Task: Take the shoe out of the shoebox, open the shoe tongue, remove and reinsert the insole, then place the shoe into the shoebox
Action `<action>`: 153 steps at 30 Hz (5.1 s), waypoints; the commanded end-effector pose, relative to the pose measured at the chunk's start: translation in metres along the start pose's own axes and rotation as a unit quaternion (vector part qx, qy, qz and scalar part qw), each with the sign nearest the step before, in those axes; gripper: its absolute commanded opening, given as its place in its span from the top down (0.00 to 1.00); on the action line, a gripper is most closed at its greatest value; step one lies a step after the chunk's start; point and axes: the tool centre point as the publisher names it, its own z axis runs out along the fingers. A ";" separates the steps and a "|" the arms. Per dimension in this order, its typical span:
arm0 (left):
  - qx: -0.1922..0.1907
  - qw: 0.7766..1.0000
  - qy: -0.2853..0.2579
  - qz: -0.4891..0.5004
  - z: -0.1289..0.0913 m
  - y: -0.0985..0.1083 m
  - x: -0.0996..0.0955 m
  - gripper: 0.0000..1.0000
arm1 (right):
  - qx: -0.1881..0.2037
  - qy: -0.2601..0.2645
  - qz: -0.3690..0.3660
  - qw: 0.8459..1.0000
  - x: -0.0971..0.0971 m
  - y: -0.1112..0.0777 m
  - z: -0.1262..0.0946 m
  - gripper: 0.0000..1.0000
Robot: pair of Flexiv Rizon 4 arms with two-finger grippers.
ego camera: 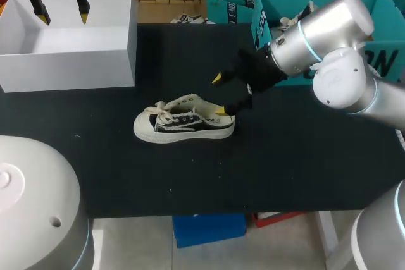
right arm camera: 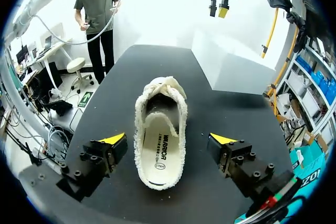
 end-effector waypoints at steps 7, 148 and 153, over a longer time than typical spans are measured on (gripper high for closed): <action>0.000 1.000 -0.001 -0.001 0.000 0.001 0.000 0.00 | -0.020 0.015 0.015 1.000 0.003 -0.024 0.010 0.00; 0.033 0.987 0.022 -0.154 0.009 0.150 0.127 0.00 | -0.059 -0.022 0.077 0.995 0.008 -0.068 0.073 1.00; 0.018 0.990 0.016 -0.138 0.012 0.182 0.166 0.00 | -0.059 -0.022 0.077 0.995 0.008 -0.068 0.073 1.00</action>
